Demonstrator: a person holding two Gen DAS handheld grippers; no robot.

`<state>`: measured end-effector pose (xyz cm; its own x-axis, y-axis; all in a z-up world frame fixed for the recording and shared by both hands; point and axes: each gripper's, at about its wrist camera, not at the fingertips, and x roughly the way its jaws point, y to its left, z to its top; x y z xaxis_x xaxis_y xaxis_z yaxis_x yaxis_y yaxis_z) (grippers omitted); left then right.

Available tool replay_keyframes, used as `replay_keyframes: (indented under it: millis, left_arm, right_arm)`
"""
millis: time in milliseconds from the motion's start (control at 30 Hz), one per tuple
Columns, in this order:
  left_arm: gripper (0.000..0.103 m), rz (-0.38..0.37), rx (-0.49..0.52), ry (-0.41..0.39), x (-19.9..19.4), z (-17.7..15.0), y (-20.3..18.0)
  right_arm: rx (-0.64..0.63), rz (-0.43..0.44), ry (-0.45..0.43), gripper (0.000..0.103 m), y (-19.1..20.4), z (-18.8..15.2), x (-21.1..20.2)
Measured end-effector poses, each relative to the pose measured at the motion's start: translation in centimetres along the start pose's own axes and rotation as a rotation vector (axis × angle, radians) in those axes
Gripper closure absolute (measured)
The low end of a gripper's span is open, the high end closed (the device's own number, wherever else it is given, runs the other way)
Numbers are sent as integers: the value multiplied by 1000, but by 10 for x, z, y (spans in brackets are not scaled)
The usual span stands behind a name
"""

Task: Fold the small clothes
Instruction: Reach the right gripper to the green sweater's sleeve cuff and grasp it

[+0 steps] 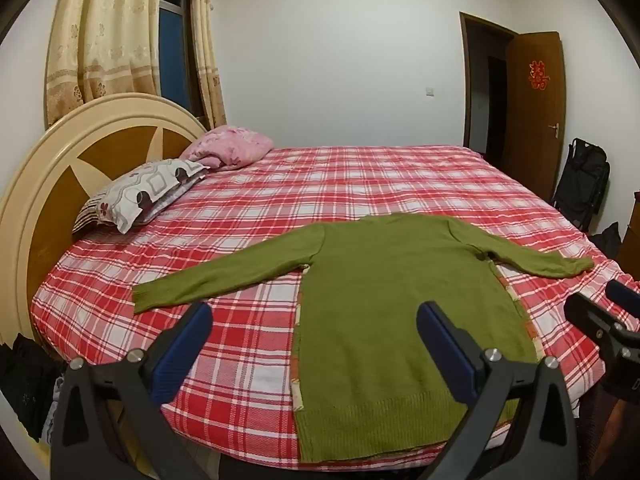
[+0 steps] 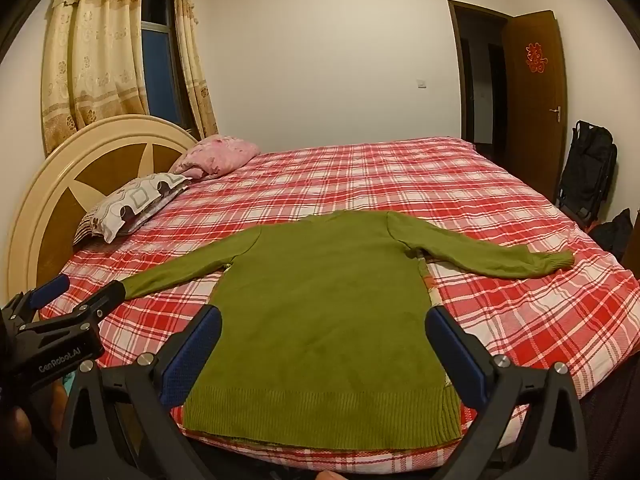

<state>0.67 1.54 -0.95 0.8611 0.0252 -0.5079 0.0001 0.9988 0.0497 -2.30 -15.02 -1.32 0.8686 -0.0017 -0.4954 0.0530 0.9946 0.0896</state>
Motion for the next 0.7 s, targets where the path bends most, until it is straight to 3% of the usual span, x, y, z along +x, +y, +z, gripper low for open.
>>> replay_keyframes:
  millis: [433,700]
  left_arm:
    - [0,12,3,36,18,-3,1]
    - [0,11,30,67,48,-7,-3]
  right_arm:
    - [6,9,14,1,-5,-3,7]
    - [11,8,64,1,-21,-14,39]
